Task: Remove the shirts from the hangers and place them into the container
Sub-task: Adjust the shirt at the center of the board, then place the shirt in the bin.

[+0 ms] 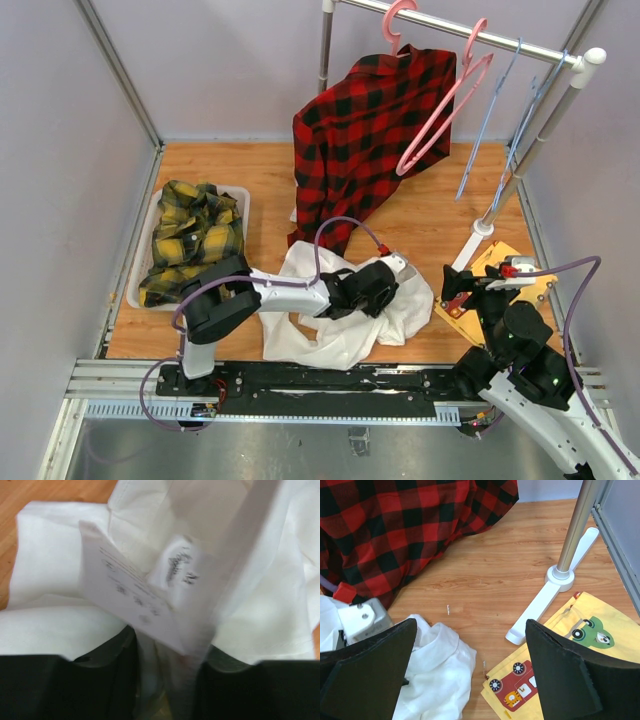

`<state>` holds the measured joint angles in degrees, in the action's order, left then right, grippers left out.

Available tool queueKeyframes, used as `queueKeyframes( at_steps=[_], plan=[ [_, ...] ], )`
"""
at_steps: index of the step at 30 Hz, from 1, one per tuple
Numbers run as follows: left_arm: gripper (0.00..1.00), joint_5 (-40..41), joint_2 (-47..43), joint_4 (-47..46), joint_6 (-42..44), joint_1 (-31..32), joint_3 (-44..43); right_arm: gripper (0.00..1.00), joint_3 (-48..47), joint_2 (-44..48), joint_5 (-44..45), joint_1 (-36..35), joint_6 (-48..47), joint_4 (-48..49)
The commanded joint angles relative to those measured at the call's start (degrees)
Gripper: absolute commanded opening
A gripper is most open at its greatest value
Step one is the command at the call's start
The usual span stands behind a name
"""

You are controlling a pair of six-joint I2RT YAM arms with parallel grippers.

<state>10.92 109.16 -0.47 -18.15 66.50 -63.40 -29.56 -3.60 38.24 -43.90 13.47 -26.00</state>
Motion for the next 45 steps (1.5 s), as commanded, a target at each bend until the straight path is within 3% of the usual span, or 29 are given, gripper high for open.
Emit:
queueKeyframes(
  at_steps=[1,3,6,15,21,30,36,45],
  plan=[
    [0.25,0.2,3.6,11.9,-1.1,4.0,5.7,0.91,0.6,-0.1,1.7,-0.7,0.6,0.6],
    [0.07,1.1,0.3,12.0,-2.1,4.4,6.6,0.91,0.4,0.1,1.7,-0.7,0.8,0.1],
    [0.01,4.3,-7.2,15.3,-2.1,4.8,6.2,0.91,0.6,0.6,2.3,-0.7,1.3,-0.4],
    [0.01,13.4,-38.0,18.1,1.0,4.8,5.2,0.91,0.9,0.6,3.4,-0.7,1.7,-0.2],
    [0.01,25.4,-51.7,22.9,1.6,4.5,3.8,0.91,0.8,0.5,3.9,-0.7,1.7,-0.1],
    [0.0,36.0,-59.6,32.3,2.5,-2.1,-1.5,0.91,1.1,0.5,4.3,-0.7,1.5,0.5],
    [0.0,36.9,-60.1,35.9,5.8,-15.7,-7.1,0.91,1.4,0.2,4.2,-0.7,1.2,1.4],
    [0.01,43.7,-60.1,37.7,11.8,-28.8,-13.6,0.91,1.5,0.1,4.5,-0.7,0.7,2.2]
  ],
)
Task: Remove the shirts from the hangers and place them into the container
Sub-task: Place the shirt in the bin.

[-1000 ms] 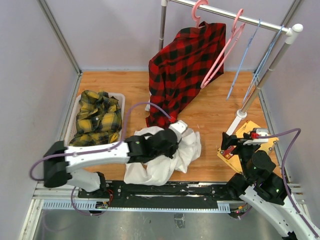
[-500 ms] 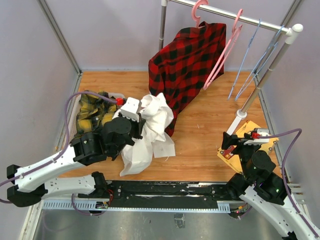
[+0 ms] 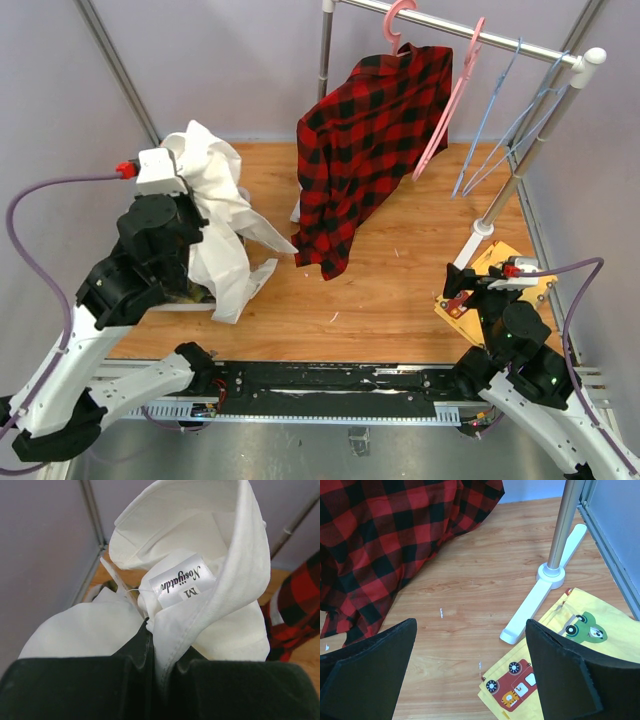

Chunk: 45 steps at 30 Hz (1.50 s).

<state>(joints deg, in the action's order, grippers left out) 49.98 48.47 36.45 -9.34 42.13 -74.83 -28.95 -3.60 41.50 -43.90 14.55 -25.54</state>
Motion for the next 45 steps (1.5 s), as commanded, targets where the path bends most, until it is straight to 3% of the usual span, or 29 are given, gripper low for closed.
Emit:
queueKeyframes(
  at_steps=[1,4,10,15,23,26,29,34,40,45],
  plan=[
    [0.01,4.6,1.3,1.5,3.0,-6.5,-1.5,0.91,1.0,0.0,1.2,-0.7,-0.4,1.8],
    [0.0,-2.1,3.3,2.9,0.9,-16.0,1.3,0.91,1.0,0.1,0.8,-0.7,-0.5,1.9],
    [0.01,-27.8,7.7,-2.1,-1.4,-35.4,10.4,0.91,0.8,1.0,0.6,-0.7,-0.7,1.9],
    [0.01,-41.6,16.1,-8.0,-6.1,-41.4,18.1,0.91,0.8,0.8,0.2,-0.7,-0.9,2.1],
    [0.01,-61.6,23.8,-21.8,-14.5,-43.3,30.6,0.91,0.5,1.3,0.3,-0.7,-1.1,1.7],
    [0.01,-64.1,24.3,-21.5,-15.3,-43.3,30.8,0.91,0.3,1.4,0.5,-0.7,-1.0,1.4],
    [0.01,-66.4,19.3,-19.1,-14.5,-43.3,27.0,0.91,0.3,1.6,0.6,-0.7,-0.9,1.2],
    [0.01,-68.5,12.2,-11.4,-12.0,-43.3,13.0,0.91,0.4,1.4,1.5,-0.7,-0.9,1.3],
    [0.0,-66.4,10.7,-4.9,-11.5,-43.3,-0.8,0.91,0.7,1.0,1.3,-0.7,-0.9,1.6],
    [0.0,-68.2,8.8,-4.0,-12.9,-43.3,-6.7,0.91,0.7,0.9,1.7,-0.7,-0.9,1.7]
  ],
)
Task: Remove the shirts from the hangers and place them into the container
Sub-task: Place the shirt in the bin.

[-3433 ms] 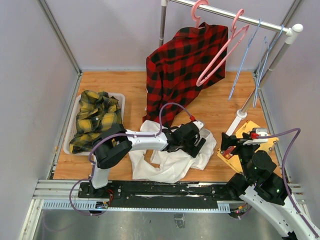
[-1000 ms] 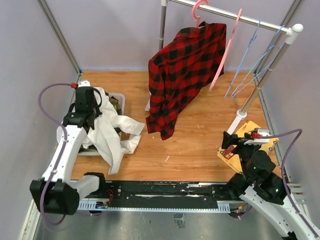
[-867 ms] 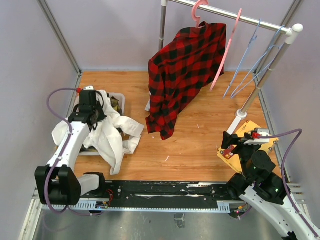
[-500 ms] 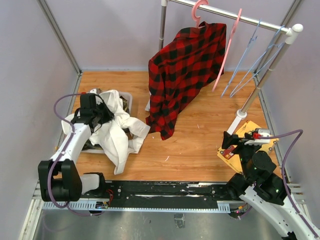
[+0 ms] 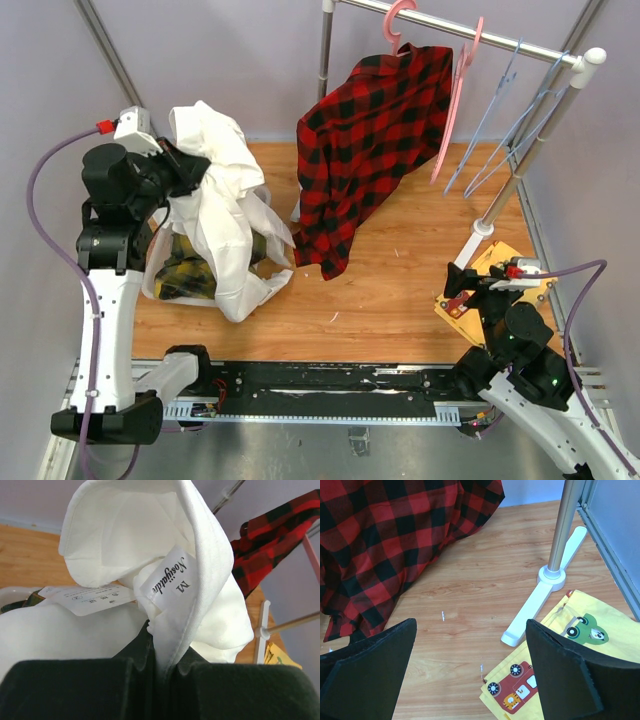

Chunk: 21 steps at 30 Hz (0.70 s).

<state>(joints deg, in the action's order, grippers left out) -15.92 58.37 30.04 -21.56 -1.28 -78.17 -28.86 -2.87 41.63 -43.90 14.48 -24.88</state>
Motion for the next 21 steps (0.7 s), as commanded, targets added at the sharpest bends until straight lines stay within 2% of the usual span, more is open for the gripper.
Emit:
queueKeyframes(
  at_steps=[1,5,9,12,18,21],
  plan=[
    [0.01,-2.0,-1.3,2.3,-0.9,0.1,-3.5,0.91,0.8,0.1,1.7,-0.7,-0.8,1.1],
    [0.0,-3.3,-1.3,0.0,-2.3,0.1,0.9,0.91,1.0,0.1,1.5,-0.7,-0.9,1.5],
    [0.01,-8.6,-0.8,-7.1,-7.0,-1.2,10.8,0.91,0.9,0.0,1.4,-0.7,-1.0,1.5],
    [0.0,-7.6,-0.9,-10.7,-8.7,-2.9,17.0,0.92,0.8,0.2,1.2,-0.7,-1.0,1.5],
    [0.0,-1.6,-0.9,-13.3,-13.0,-12.6,29.1,0.91,0.9,0.2,1.2,-0.7,-1.0,1.7],
    [0.01,-3.8,-0.4,-16.9,-16.3,-15.7,36.4,0.92,1.0,0.3,1.2,-0.7,-1.2,1.8]
  ],
)
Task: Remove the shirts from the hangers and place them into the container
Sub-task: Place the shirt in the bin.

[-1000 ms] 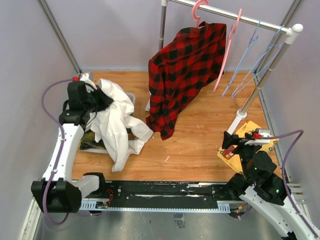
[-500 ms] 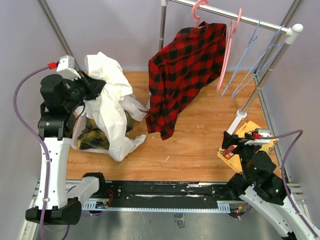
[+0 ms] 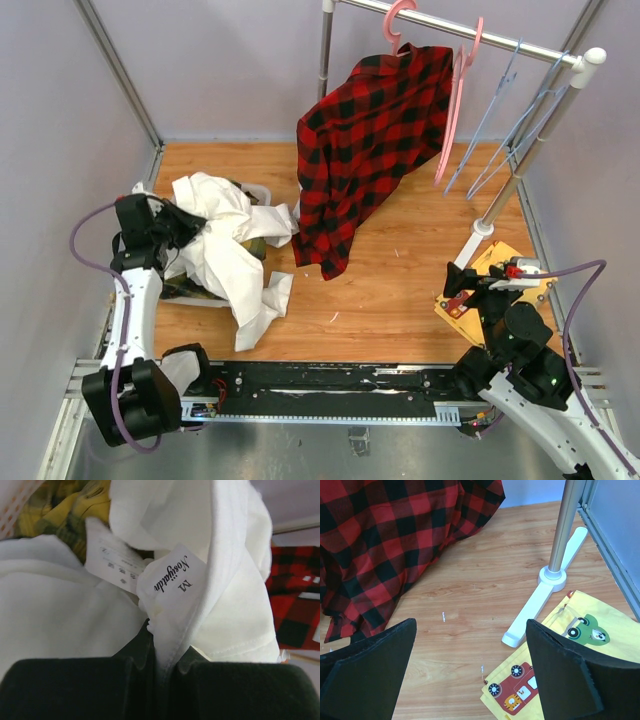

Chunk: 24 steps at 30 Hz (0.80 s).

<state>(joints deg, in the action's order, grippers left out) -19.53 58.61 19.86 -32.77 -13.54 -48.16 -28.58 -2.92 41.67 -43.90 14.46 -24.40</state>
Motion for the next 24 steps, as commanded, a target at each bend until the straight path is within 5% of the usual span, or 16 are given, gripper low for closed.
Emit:
queueKeyframes(
  at_steps=[1,4,9,14,19,24],
  plan=[
    [0.05,-1.1,-0.3,-8.9,-5.8,-3.6,8.5,0.91,0.7,0.4,1.2,-0.7,-1.2,1.4],
    [0.24,-3.7,1.5,-15.6,-8.0,-3.6,14.7,0.92,0.8,0.4,1.6,-0.7,-1.4,1.7],
    [0.45,-1.9,0.1,-9.4,-3.2,-3.6,11.5,0.92,0.7,0.5,1.5,-0.7,-1.7,1.7],
    [0.92,9.2,-9.5,0.4,1.9,-3.6,0.7,0.92,0.6,0.5,1.8,-0.7,-1.8,1.8],
    [1.0,10.9,-12.1,7.0,6.3,-3.6,-7.2,0.92,0.8,0.5,1.8,-0.7,-1.8,1.9],
    [0.95,0.3,-12.5,8.7,7.3,-3.2,-12.2,0.92,0.8,0.3,2.0,-0.7,-1.9,1.9]
  ],
)
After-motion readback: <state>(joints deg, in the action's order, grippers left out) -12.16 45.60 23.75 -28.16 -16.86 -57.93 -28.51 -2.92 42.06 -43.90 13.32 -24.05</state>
